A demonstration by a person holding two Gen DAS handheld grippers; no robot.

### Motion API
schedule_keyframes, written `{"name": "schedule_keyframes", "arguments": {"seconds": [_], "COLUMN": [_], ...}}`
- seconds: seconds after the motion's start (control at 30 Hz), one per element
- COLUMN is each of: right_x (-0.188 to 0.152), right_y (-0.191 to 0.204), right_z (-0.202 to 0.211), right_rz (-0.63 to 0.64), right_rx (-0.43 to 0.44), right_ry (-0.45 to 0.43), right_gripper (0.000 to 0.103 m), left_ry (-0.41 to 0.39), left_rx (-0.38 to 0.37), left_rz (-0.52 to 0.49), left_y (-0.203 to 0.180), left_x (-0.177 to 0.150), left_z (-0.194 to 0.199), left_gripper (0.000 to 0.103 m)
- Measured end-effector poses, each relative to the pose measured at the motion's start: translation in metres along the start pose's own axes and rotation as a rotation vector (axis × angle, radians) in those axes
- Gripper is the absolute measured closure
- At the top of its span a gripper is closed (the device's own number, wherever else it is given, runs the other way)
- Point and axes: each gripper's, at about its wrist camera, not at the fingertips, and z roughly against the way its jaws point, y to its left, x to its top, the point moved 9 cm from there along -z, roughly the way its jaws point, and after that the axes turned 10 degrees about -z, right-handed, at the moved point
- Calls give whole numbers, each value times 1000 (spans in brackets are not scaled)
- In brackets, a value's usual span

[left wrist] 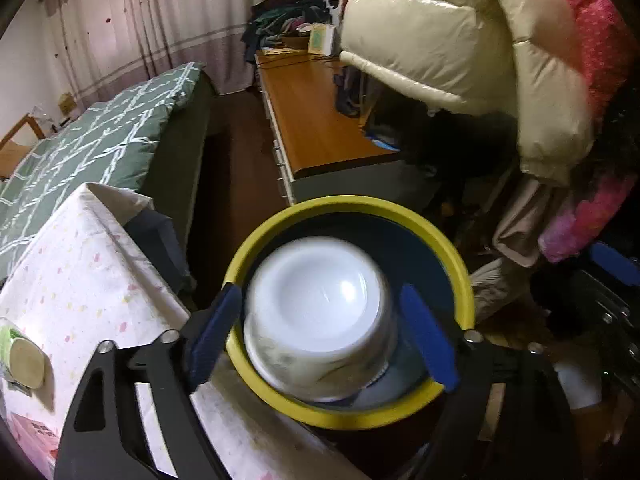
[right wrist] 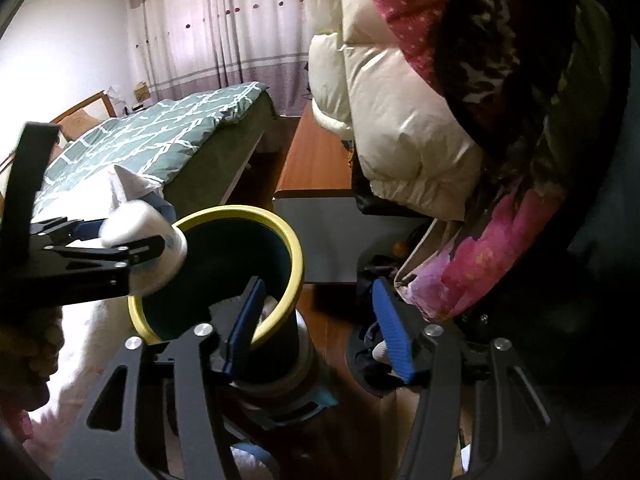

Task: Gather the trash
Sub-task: 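Carry the white bowl into the bin and open the left tool, then move the right tool to the table and grasp the white tissue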

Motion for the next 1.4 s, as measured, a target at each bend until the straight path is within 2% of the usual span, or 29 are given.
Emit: {"name": "schedule_keyframes", "arguments": {"seconds": [0.1, 0.17, 0.27, 0.4, 0.57, 0.73, 0.77, 0.93, 1.1, 1.2, 1.4], "right_x": [-2, -4, -8, -15, -30, -47, -51, -72, -94, -110, -137], "right_y": [6, 14, 26, 49, 94, 149, 162, 224, 283, 320, 376], "right_z": [1, 1, 3, 6, 13, 22, 24, 38, 59, 72, 88], "right_rz": [9, 19, 38, 66, 121, 187, 201, 260, 313, 337, 390], "right_rx": [6, 14, 37, 72, 131, 199, 218, 310, 415, 505, 609], "right_ry": [1, 5, 12, 21, 40, 61, 67, 89, 115, 150, 201], "right_gripper": [43, 43, 43, 43, 43, 43, 43, 43, 43, 43, 43], "left_ry": [-29, -59, -116, -183, -208, -219, -219, -204, -198, -188, -187], "left_rx": [11, 18, 31, 96, 211, 400, 419, 507, 549, 567, 564], "left_rz": [23, 54, 95, 146, 238, 333, 354, 444, 494, 510, 535], "left_y": [9, 19, 34, 59, 97, 143, 149, 176, 192, 198, 202], "left_x": [0, -5, -22, -58, -125, -195, -208, -263, -302, -317, -325], "left_z": [16, 42, 91, 158, 228, 296, 306, 343, 364, 368, 366], "left_gripper": [16, 16, 12, 9, 8, 6, 5, 5, 5, 5, 5]}}
